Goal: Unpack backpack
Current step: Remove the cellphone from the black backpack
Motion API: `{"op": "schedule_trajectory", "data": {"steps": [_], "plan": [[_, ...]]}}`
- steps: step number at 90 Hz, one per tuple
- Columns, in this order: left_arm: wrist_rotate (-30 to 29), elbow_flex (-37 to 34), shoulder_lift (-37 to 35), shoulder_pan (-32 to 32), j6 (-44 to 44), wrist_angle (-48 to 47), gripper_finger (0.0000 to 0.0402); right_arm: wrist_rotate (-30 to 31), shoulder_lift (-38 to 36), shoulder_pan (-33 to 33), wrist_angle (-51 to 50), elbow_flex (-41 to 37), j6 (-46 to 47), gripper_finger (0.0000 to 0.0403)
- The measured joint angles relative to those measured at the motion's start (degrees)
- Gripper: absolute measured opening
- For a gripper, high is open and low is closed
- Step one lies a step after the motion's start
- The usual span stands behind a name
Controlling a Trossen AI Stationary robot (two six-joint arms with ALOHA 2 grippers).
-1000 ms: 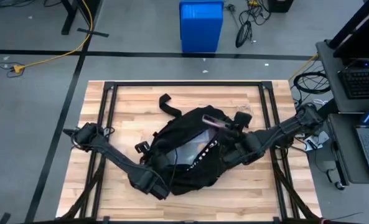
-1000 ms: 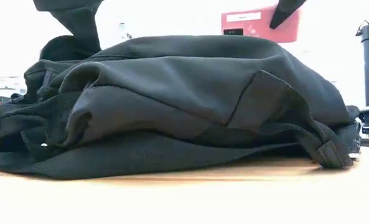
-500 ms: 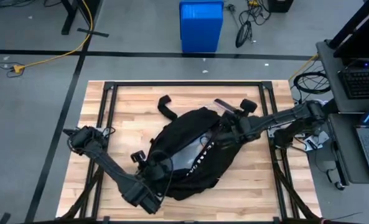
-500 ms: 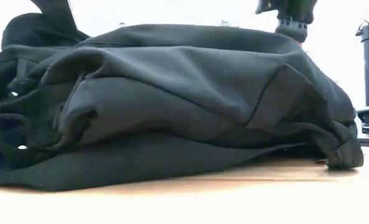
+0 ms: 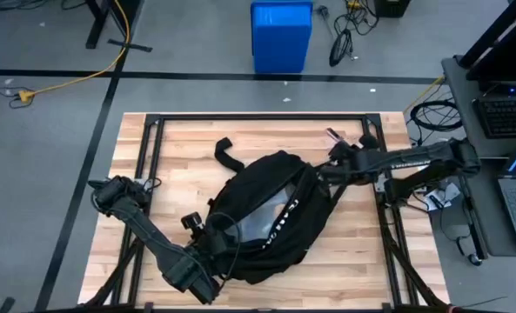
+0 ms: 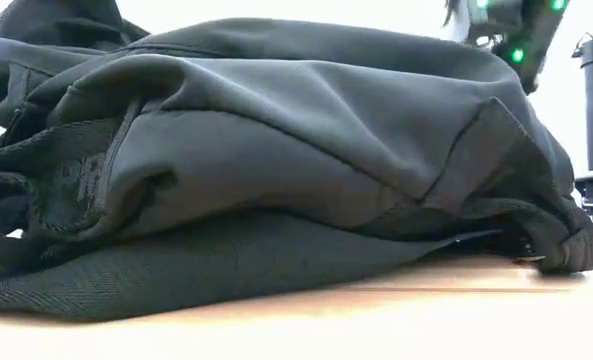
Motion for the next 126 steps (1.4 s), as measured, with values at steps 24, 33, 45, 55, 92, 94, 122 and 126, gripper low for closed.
{"op": "schedule_trajectory", "data": {"steps": [24, 33, 45, 55, 92, 94, 122, 126], "plan": [[-1.1, 0.0, 0.0, 1.5, 0.7, 0.0, 0.0008, -4.7, 4.4, -5.8, 6.9, -4.2, -7.3, 0.0013], [-1.5, 0.0, 0.0, 2.0, 1.9, 0.0, 0.0008, -5.7, 7.8, -6.1, 7.7, -4.2, -7.4, 0.0013], [-1.7, 0.0, 0.0, 2.3, 2.0, 0.0, 0.0008, -5.8, 12.1, -7.3, 8.6, -4.2, -7.5, 0.0013], [-1.9, 0.0, 0.0, 2.3, 2.0, 0.0, 0.0008, -5.8, 14.9, -9.4, 11.1, -4.5, -7.7, 0.0013], [-3.3, 0.0, 0.0, 2.3, 1.9, 0.0, 0.0008, -7.7, 21.7, -14.1, 21.0, -6.7, -13.8, 0.0016], [-3.3, 0.0, 0.0, 2.3, 1.9, 0.0, 0.0008, -7.8, 22.0, -14.0, 21.7, -6.7, -14.3, 0.0017], [-3.3, 0.0, -0.1, 2.3, 1.6, 0.0, 0.0008, -9.8, 23.7, -14.1, 22.0, -6.7, -13.9, 0.0049], [-3.3, 0.0, -0.1, 2.3, 1.6, 0.0, 0.0008, -10.1, 23.7, -14.1, 21.8, -6.7, -13.8, 0.0052]]}}
